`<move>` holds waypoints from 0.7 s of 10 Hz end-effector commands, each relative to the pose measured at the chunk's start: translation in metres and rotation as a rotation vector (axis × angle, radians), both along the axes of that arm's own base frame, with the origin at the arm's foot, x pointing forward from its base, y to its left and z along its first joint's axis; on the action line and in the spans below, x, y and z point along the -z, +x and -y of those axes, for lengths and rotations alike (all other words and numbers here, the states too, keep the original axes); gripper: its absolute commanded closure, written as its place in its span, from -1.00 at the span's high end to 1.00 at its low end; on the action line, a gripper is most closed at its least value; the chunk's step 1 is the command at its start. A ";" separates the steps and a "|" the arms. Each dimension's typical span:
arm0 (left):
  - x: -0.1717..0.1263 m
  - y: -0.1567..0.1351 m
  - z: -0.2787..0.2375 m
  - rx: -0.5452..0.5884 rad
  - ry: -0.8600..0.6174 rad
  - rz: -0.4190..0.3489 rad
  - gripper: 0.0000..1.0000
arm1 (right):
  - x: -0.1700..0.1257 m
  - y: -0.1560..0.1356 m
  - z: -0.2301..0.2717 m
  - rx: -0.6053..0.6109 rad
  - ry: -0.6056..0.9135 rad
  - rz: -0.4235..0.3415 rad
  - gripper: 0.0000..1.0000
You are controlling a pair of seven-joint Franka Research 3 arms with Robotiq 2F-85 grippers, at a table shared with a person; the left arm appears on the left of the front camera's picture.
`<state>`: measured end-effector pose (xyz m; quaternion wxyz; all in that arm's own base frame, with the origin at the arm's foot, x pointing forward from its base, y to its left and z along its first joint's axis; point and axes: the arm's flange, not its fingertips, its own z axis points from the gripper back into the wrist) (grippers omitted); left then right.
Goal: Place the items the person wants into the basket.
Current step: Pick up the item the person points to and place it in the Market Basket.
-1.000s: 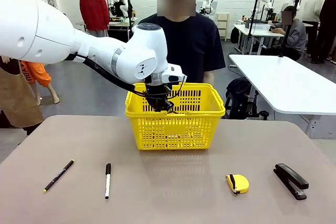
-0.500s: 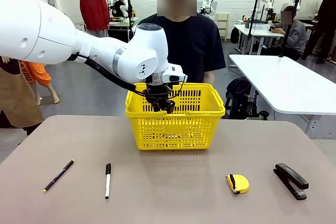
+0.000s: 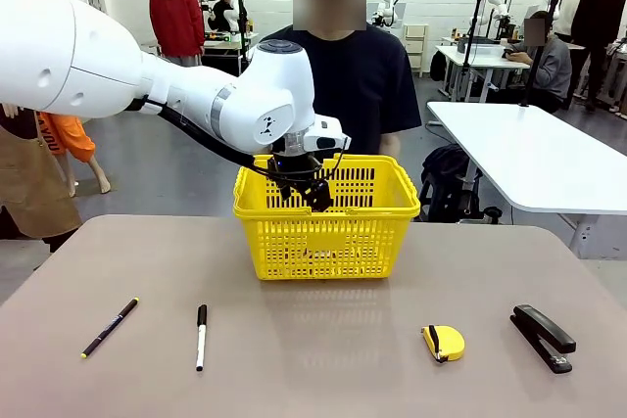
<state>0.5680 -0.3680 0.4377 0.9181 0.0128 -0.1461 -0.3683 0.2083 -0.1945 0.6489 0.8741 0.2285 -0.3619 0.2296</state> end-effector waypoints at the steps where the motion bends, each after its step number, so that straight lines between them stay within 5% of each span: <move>1: -0.023 -0.010 -0.005 -0.039 -0.021 -0.002 1.00 | 0.002 0.002 -0.002 -0.005 0.009 0.022 1.00; 5: -0.157 -0.130 -0.056 -0.173 -0.181 0.047 1.00 | 0.002 0.002 -0.002 -0.005 0.009 0.022 1.00; 7: -0.172 -0.181 -0.089 -0.293 -0.152 0.005 1.00 | 0.002 0.002 -0.002 -0.005 0.009 0.022 1.00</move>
